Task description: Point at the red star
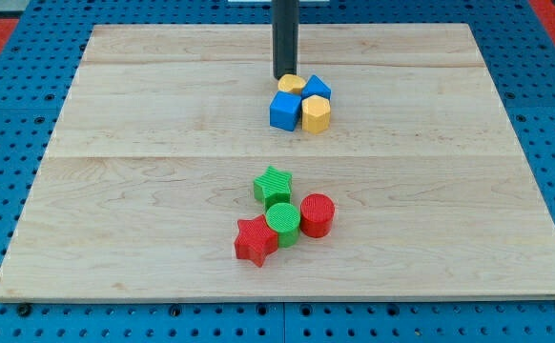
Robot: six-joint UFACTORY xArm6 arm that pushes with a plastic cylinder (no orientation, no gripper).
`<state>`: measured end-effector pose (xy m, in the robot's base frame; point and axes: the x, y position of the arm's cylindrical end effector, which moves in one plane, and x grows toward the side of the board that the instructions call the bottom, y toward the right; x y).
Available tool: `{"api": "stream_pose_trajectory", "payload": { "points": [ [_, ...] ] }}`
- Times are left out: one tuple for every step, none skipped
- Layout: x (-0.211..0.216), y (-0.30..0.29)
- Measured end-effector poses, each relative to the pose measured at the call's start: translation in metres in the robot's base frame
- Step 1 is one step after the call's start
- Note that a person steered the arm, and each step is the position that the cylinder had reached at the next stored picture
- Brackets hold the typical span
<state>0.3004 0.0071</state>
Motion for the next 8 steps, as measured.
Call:
{"api": "stream_pose_trajectory", "payload": {
  "points": [
    [0.000,0.000],
    [0.000,0.020],
    [0.000,0.020],
    [0.000,0.020],
    [0.000,0.011],
    [-0.003,-0.015],
    [0.018,-0.074],
    [0.119,-0.083]
  ]
}}
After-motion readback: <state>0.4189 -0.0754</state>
